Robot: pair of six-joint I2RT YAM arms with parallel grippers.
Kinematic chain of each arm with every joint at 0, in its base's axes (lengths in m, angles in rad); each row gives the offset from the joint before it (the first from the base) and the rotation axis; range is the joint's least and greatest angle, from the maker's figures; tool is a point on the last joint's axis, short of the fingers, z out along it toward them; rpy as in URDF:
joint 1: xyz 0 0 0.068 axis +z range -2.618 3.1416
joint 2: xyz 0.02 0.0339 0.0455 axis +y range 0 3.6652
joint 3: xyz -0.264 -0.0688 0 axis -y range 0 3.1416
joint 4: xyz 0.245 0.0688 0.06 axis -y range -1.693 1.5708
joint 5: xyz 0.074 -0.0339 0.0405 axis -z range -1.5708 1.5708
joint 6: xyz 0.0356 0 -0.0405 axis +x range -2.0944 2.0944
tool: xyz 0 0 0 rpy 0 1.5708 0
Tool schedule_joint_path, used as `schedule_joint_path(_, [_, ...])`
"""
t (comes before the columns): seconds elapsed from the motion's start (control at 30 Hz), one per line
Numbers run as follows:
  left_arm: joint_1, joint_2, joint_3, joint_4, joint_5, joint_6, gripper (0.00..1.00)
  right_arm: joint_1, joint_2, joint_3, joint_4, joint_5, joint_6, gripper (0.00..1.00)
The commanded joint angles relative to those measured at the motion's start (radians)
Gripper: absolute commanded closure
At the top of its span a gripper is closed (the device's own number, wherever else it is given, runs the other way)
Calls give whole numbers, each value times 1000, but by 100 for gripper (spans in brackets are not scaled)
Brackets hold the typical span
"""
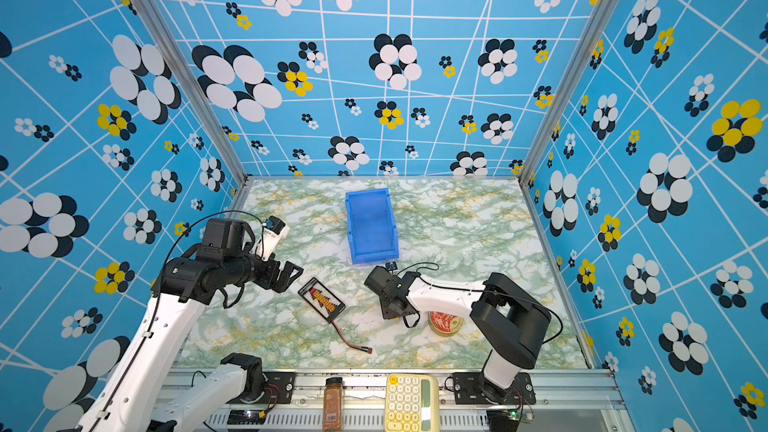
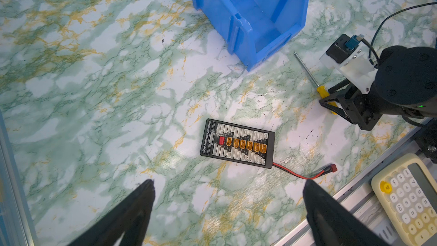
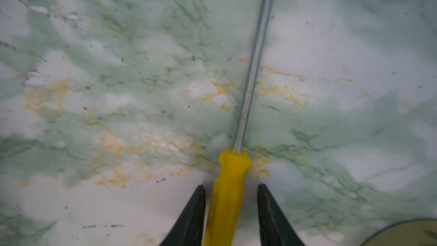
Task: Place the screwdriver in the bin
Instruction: 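Lower the right gripper and close it on the yellow screwdriver handle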
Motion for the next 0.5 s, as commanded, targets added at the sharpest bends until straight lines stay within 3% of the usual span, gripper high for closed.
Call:
schedule_joint_path(0.0, [-5,7,3,-8,22,-6,1,4,31,-20,5,-12,20,66])
schedule_joint_path(0.47, [-5,15,1,-7,25,14,1,4,-16,-69,0,0,8,83])
